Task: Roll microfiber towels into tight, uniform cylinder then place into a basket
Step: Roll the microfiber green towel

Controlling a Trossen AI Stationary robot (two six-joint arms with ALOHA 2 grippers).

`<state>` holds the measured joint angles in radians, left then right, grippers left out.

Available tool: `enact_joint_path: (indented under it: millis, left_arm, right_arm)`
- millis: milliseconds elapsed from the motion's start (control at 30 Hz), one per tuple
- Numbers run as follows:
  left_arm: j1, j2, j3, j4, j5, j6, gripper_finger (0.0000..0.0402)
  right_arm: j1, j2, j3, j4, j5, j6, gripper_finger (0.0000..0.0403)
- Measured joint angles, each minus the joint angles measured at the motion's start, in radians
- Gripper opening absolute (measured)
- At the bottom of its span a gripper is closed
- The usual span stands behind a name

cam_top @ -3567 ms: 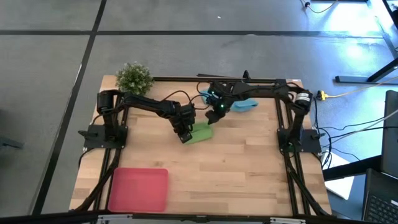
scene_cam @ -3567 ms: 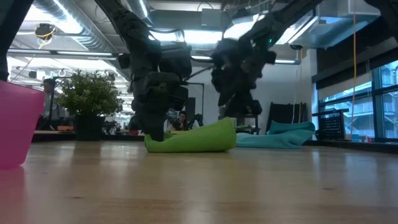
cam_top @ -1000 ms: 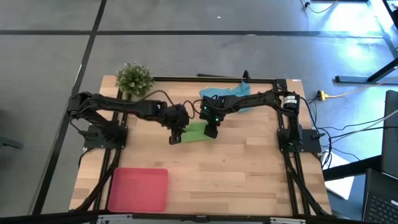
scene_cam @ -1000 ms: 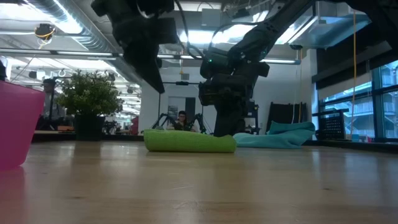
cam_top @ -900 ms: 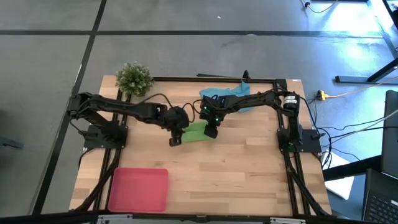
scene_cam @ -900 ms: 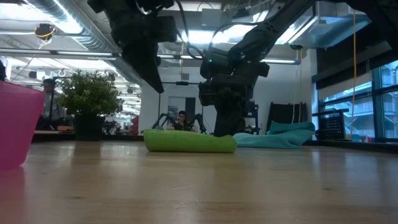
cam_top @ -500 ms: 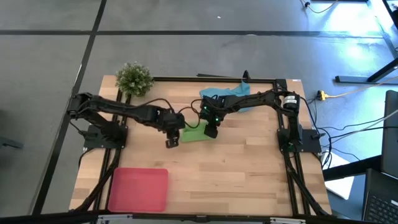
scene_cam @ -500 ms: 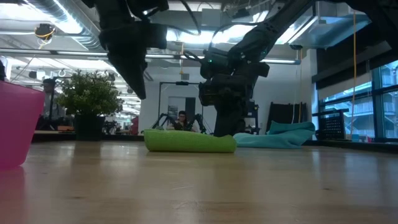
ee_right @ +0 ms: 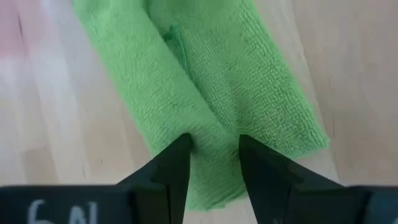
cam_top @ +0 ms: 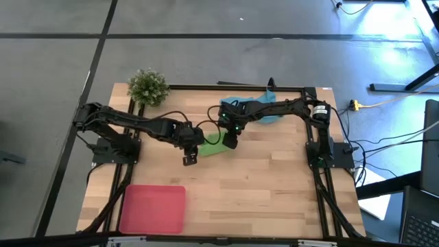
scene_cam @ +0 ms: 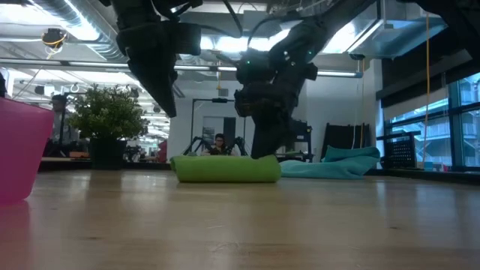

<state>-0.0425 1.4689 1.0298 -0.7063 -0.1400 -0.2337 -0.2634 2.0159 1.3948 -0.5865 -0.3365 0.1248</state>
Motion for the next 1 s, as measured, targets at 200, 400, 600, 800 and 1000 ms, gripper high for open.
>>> enact_joint_path:
  millis: [200, 400, 600, 800, 1000]
  left_arm:
    - [0.0, 0.0, 0.0, 0.0, -0.001, 0.0, 0.0096]
    - [0.001, -0.028, 0.0, -0.002, -0.02, -0.001, 0.0096]
    - [0.001, -0.076, 0.0, 0.002, -0.035, -0.003, 0.0096]
    - [0.0, -0.081, 0.0, -0.004, -0.033, -0.027, 0.0096]
    - [0.0, -0.081, 0.0, -0.002, -0.033, -0.027, 0.0096]
  right_arm:
    - [0.0, 0.0, 0.067, -0.076, 0.077, -0.002, 0.0139]
    - [0.0, 0.0, 0.104, -0.101, 0.085, -0.019, 0.0139]
    - [0.0, -0.008, 0.11, -0.153, 0.084, -0.004, 0.0139]
    - [0.005, -0.084, 0.109, -0.26, 0.086, -0.08, 0.0139]
    - [0.054, -0.211, 0.019, -0.276, 0.074, -0.236, 0.0139]
